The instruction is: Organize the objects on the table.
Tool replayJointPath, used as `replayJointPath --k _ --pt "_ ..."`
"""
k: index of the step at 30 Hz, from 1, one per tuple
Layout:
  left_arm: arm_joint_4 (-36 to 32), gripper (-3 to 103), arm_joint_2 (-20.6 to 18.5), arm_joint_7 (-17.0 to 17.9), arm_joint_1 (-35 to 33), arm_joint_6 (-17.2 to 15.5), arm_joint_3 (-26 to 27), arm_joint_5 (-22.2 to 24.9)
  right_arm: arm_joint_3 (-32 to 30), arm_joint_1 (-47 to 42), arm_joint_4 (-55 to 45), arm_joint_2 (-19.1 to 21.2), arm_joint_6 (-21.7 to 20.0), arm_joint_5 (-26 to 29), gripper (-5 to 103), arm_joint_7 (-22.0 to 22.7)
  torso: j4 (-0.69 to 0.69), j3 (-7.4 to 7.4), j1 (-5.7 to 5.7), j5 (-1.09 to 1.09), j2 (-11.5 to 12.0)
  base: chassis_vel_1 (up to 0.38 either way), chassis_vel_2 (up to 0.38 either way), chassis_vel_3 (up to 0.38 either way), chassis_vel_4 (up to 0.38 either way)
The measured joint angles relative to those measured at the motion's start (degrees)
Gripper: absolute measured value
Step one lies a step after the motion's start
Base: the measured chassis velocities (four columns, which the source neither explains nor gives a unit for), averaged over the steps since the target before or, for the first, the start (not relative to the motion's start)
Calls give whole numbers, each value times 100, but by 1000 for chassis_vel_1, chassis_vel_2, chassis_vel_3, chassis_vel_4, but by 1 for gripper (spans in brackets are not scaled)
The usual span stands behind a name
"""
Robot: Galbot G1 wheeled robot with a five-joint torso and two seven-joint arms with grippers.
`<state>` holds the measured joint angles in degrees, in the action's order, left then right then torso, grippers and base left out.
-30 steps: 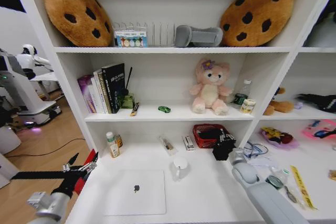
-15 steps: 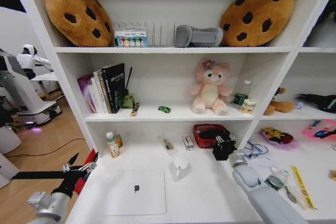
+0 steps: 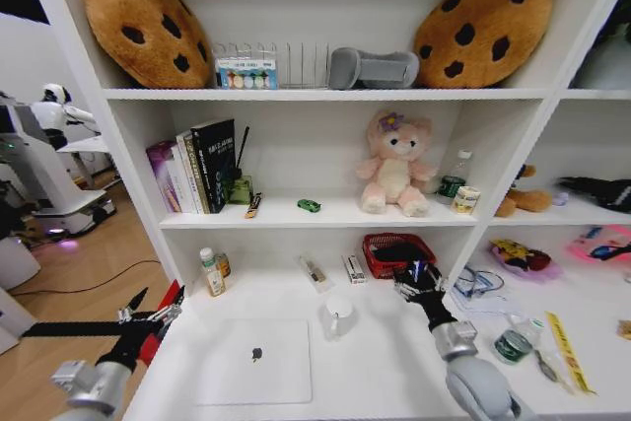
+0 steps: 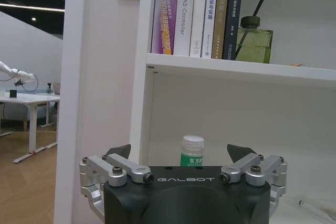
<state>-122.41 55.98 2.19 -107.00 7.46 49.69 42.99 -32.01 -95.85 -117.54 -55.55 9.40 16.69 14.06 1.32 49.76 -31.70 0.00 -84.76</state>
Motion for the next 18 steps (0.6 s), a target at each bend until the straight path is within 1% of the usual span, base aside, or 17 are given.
replayJointPath --k 1,3,8,11,15,18 --pt "0 100 0 0 0 0 0 0 0 0 0 0 0 0 100 0 0 0 0 0 0 0 0 0 0" --pt "0 100 0 0 0 0 0 0 -176 -426 -236 -136 66 -64 100 -19 0 0 1 -2 0 0 0 0 0" --pt "0 100 0 0 -1 0 0 0 -259 -580 -331 -207 101 -94 100 -26 0 0 1 -1 0 0 0 0 0" --pt "0 100 0 0 -1 0 0 0 -351 -765 -439 -316 147 -119 100 -38 -1 0 1 -1 0 0 0 0 0" --pt "0 100 0 0 -1 0 0 0 -539 -1035 -603 -605 216 -121 100 -64 -1 1 0 -1 1 0 0 0 0" --pt "0 100 0 0 0 0 0 0 -578 -1075 -643 -662 236 -124 100 -63 -2 1 0 -1 1 0 0 0 0"
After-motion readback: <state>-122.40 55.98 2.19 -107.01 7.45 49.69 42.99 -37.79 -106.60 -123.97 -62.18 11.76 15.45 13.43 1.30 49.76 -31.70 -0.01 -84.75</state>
